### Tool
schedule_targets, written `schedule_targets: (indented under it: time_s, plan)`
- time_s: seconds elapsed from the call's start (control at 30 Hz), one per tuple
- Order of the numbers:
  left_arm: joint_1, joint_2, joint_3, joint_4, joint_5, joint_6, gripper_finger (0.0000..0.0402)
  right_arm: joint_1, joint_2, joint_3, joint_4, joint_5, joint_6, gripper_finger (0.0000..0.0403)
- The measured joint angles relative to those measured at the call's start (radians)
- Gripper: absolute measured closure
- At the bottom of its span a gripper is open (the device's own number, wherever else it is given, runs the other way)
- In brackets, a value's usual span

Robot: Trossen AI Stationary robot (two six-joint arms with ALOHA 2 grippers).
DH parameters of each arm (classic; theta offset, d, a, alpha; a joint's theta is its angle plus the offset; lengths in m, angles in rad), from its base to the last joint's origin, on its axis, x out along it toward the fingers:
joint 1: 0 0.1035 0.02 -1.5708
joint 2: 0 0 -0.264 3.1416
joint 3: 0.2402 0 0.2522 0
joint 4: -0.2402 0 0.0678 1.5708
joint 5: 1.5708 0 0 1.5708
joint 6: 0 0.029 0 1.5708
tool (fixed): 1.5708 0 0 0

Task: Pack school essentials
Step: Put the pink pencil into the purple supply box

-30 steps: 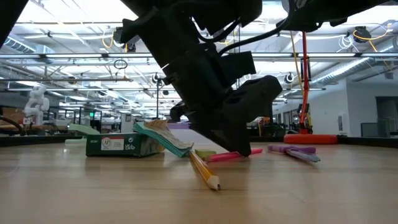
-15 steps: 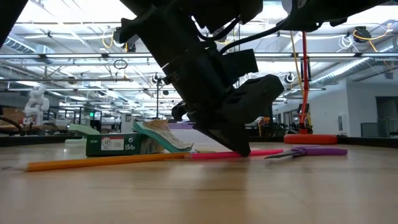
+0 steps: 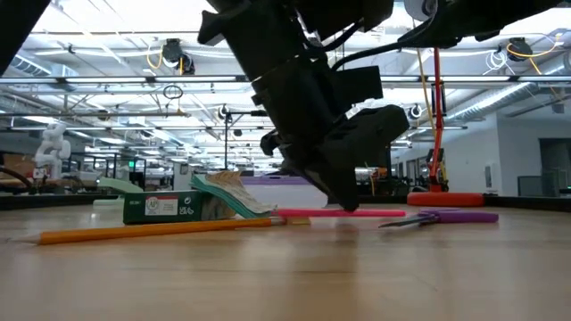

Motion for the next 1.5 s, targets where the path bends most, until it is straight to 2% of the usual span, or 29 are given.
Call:
schedule_targets:
  time_s: [0.27,0.4,0.53,0.7,0.83,0.97,1.2,1.5]
  plan:
    - [0.012,-0.002,0.058,-0.061,0.003,0.046,0.0398,0.000,0.000,0.000,-0.034,0.001,0.003,0.0188]
    - [0.014,-0.003,0.074,-0.073,0.080,0.044,0.0382,0.000,0.000,-0.012,-0.032,0.001,0.003,0.0188]
    - [0.005,-0.004,0.074,-0.137,0.173,0.015,0.0358,0.000,0.000,-0.025,-0.031,0.002,0.004,0.0188]
    - [-0.030,-0.004,0.074,-0.246,0.104,-0.039,0.0309,0.000,0.000,-0.037,-0.030,0.002,0.011,0.0188]
    - [-0.042,-0.004,0.074,-0.246,0.097,-0.052,0.0269,0.000,0.000,-0.046,-0.031,0.001,0.011,0.0188]
    - [-0.041,-0.005,0.067,-0.243,0.098,-0.073,0.0249,0.000,0.000,-0.047,-0.030,0.001,0.010,0.0188]
    - [-0.029,-0.011,-0.001,-0.138,0.096,-0.089,0.0267,0.000,0.000,-0.047,-0.030,0.000,0.011,0.0188]
    - [-0.030,-0.010,-0.002,-0.128,0.098,-0.084,0.0311,0.000,0.000,-0.047,-0.030,0.000,0.010,0.0188]
